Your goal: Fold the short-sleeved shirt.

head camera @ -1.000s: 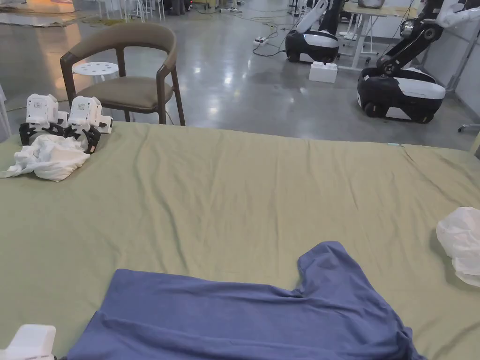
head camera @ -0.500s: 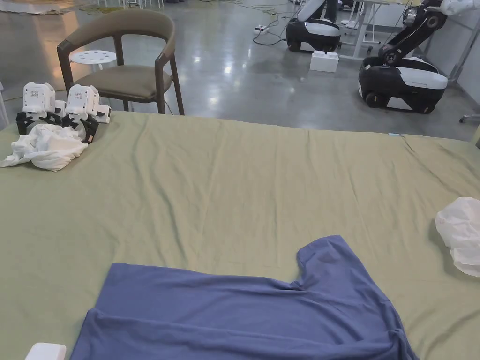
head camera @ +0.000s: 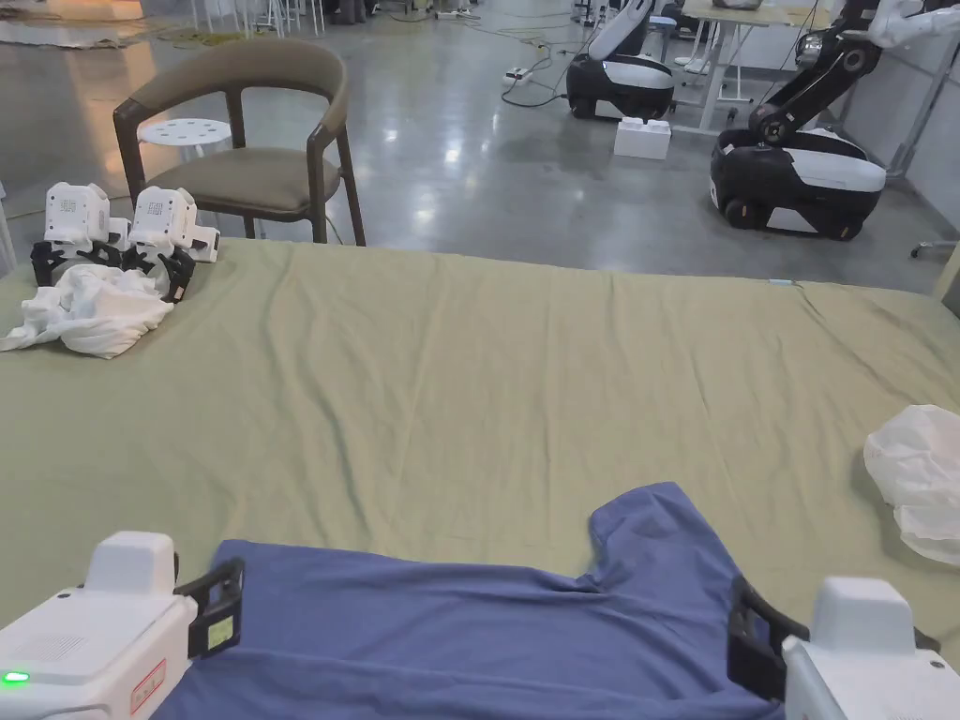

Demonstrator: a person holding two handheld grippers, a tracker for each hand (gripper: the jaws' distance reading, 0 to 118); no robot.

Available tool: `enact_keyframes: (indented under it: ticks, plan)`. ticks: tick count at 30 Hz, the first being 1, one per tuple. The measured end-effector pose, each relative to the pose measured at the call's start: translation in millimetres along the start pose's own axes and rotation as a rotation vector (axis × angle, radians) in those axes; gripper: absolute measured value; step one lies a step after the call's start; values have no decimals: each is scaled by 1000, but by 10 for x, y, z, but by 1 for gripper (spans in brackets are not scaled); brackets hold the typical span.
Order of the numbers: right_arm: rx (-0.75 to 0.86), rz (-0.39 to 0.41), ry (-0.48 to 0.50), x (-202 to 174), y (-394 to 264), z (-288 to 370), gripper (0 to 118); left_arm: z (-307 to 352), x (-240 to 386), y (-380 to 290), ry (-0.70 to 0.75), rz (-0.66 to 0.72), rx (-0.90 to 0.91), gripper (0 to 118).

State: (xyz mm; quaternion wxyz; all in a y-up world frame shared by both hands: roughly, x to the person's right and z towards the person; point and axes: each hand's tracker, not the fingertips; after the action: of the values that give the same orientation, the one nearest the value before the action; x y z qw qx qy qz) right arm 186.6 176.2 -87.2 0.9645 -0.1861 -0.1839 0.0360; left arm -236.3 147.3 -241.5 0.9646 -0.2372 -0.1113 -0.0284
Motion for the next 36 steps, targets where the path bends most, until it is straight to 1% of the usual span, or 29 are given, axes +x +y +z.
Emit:
enact_keyframes:
  ticks: [2,3,4,5,6,7,9,10,11,12,13,17,20,22,25,28,29,32,33,34,35,36]
  plan:
    - [89,-17,4,-140,119,-60,72,29,98,123,-3,23,81,51]
    - [117,-28,1,-205,180,-76,69,51,148,180,-3,32,119,51]
    - [145,-43,0,-267,236,-81,62,73,196,246,7,30,165,50]
    - [183,-59,8,-311,275,-76,52,106,243,294,20,24,207,49]
    - [216,-72,9,-362,322,-81,39,145,293,337,33,13,256,46]
    - [249,-81,1,-409,364,-62,28,179,336,383,48,4,292,42]
    - [300,-93,4,-466,435,-33,17,242,398,458,51,-5,357,36]
    - [326,-100,11,-495,472,-16,6,275,430,489,63,-18,387,21]
    - [338,-102,15,-510,494,-2,6,297,454,514,75,-31,403,9]
    - [338,-97,13,-527,519,6,3,307,456,540,76,-47,425,1]
    - [346,-95,14,-536,526,-3,1,329,469,550,90,-63,439,0]
    - [358,-99,23,-530,546,-10,0,340,412,561,76,-74,430,0]
    - [344,-95,18,-509,534,-22,0,238,264,500,96,-70,374,0]
    - [323,-93,22,-495,516,-42,0,74,120,456,103,-63,264,0]
    - [296,-98,27,-452,470,-92,0,-329,-169,363,99,2,70,0]
    - [258,-104,40,-422,421,-155,0,-765,-421,282,54,50,-91,0]
    - [247,-103,43,-413,398,-182,0,-940,-502,257,18,57,-165,0]
    - [214,-91,48,-395,339,-257,0,-1377,-652,178,-5,68,-317,0]
    - [207,-91,46,-390,317,-280,0,-1510,-698,157,-11,81,-357,2]
    - [198,-89,44,-383,297,-300,0,-1619,-732,142,-14,100,-383,10]
    - [188,-88,43,-373,276,-328,0,-1745,-767,130,-24,116,-427,22]
    - [178,-89,42,-364,254,-356,0,-1866,-793,100,-33,123,-452,38]
